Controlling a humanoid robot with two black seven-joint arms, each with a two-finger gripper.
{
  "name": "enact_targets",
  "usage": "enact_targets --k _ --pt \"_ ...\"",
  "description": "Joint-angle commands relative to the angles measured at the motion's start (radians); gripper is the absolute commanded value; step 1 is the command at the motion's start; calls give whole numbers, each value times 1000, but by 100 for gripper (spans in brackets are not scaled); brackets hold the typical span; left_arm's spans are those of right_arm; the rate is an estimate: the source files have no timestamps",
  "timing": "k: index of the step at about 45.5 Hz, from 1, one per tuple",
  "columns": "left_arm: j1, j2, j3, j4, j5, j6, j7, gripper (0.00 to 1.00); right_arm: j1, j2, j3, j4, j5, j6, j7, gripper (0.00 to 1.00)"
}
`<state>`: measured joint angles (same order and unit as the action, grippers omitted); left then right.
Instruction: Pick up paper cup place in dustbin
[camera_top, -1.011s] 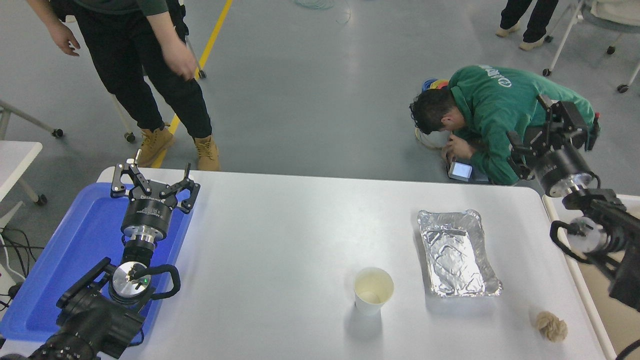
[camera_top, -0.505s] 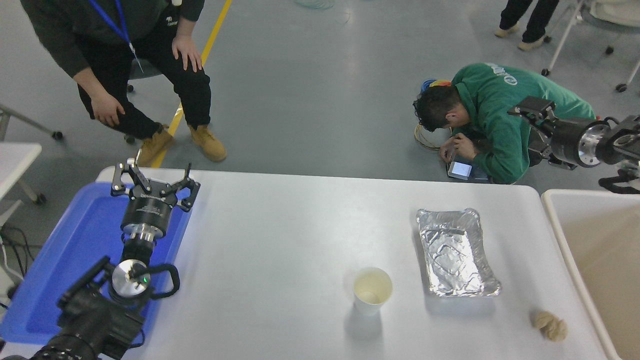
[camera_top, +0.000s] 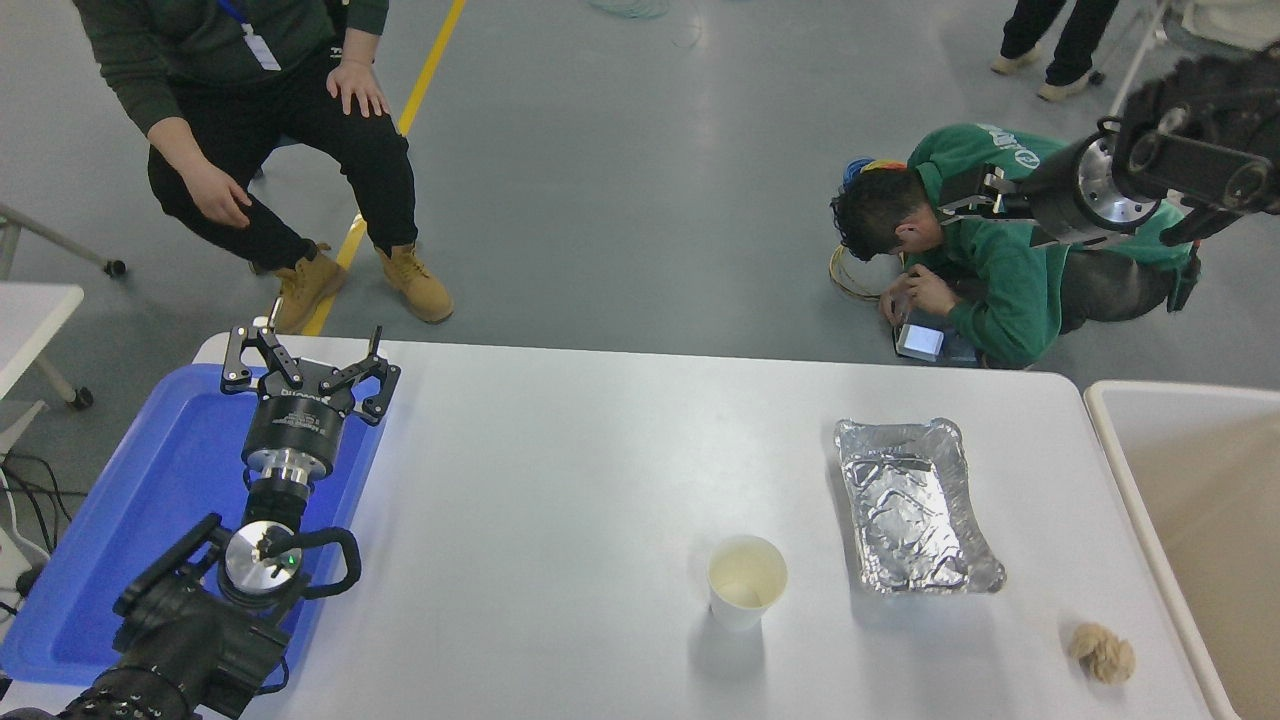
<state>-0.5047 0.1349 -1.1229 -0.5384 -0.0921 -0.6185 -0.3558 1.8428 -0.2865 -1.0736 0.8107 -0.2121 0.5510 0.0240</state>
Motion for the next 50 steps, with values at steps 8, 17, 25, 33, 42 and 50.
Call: enact_targets --k 8,17,25,33,42,50 --pt "0 0 0 0 0 0 0 100 173 141 -35 294 -15 78 -6 100" --pt "0 0 0 0 0 0 0 100 185 196 -23 361 -12 70 -6 100" --pt "0 0 0 0 0 0 0 100 188 221 20 403 23 67 -6 99" --pt "0 0 0 0 0 0 0 100 173 240 17 403 120 64 -9 99" --pt "0 0 0 0 0 0 0 100 168 239 0 406 184 64 -56 99" --pt "0 -1 0 0 0 0 0 100 177 239 -26 426 272 64 -101 99"
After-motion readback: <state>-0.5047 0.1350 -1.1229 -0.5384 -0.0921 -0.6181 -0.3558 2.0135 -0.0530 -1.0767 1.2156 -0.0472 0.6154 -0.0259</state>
